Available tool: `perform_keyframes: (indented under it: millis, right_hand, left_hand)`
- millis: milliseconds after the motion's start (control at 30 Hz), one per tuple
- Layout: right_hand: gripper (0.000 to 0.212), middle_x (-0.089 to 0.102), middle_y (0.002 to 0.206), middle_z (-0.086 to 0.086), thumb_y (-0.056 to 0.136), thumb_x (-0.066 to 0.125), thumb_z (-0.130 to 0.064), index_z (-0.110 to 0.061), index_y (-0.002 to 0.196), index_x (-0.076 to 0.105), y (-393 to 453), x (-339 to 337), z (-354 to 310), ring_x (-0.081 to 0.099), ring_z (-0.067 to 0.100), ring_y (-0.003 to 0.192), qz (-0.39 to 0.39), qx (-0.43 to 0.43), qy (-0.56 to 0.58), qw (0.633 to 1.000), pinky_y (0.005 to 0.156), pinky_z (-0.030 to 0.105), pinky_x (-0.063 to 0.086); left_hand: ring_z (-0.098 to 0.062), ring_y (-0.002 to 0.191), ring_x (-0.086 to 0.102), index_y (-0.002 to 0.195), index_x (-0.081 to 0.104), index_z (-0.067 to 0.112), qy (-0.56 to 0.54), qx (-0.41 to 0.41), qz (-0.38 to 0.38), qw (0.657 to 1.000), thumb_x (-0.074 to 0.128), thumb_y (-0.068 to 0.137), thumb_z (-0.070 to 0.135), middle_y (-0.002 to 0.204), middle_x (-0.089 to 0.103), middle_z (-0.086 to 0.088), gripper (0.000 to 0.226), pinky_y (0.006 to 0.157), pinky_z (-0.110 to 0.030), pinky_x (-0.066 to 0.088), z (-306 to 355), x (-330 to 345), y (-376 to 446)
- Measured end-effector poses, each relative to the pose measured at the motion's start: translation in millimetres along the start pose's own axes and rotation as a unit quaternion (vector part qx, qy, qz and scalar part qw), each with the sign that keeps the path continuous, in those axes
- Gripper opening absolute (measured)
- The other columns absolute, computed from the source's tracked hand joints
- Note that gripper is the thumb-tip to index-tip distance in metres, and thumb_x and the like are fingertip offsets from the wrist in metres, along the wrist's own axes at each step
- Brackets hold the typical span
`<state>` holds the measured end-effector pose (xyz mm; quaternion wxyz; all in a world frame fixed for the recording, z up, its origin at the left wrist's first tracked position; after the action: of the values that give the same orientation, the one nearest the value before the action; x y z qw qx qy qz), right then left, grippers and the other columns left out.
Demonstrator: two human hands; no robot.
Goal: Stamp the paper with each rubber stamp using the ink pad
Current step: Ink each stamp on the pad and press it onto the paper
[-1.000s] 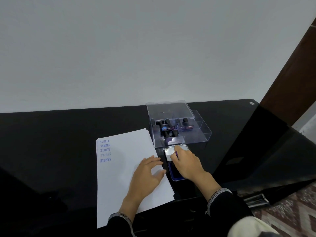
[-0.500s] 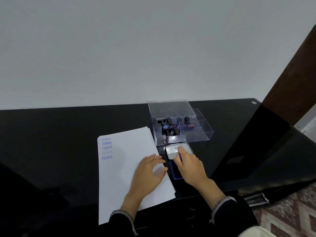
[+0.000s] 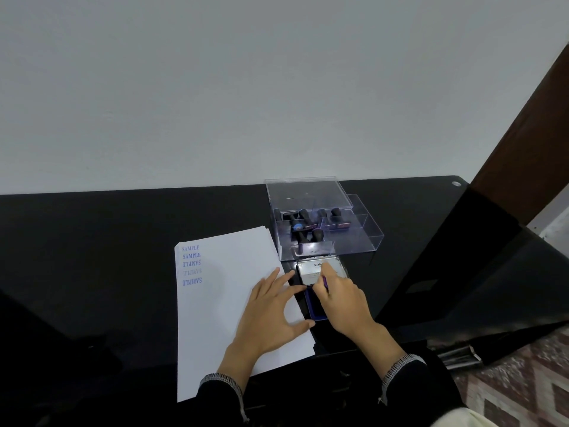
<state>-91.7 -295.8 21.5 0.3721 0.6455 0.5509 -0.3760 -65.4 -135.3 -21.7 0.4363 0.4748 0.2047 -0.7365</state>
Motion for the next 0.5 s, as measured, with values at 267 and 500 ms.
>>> perform_keyframes:
  millis: [267,500]
  right_hand:
    - [0.014,0.051,0.068,-0.001,0.096,0.037,-0.024,-0.018,0.083,0.036,12.7,-4.6,-4.7,0.044,0.021,0.061,-0.017,0.005,-0.018,1.0,0.051,0.032,0.03]
    - [0.015,0.051,0.07,-0.001,0.094,0.037,-0.023,-0.016,0.081,0.04,21.6,-6.2,-6.9,0.048,0.023,0.065,-0.032,0.016,-0.013,0.999,0.057,0.034,0.035]
  left_hand:
    - [-0.004,0.147,-0.005,0.141,0.037,0.046,-0.002,-0.013,0.003,1.0,0.049,0.081,0.075,0.159,0.015,0.018,0.068,0.119,-0.032,-0.003,-0.8,0.5,0.5]
    - [-0.003,0.147,-0.004,0.141,0.037,0.046,-0.008,-0.015,0.003,1.0,0.049,0.081,0.075,0.158,0.017,0.018,0.067,0.12,-0.032,-0.002,-1.0,1.2,-0.3]
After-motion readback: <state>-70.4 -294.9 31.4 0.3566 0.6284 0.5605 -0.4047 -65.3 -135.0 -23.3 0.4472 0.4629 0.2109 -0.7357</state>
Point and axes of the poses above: each hand's wrist, its own y-axis towards the middle knuckle, its own x-axis out of the palm, z = x × y, the point moved 2 cm from there along y, towards the middle knuckle
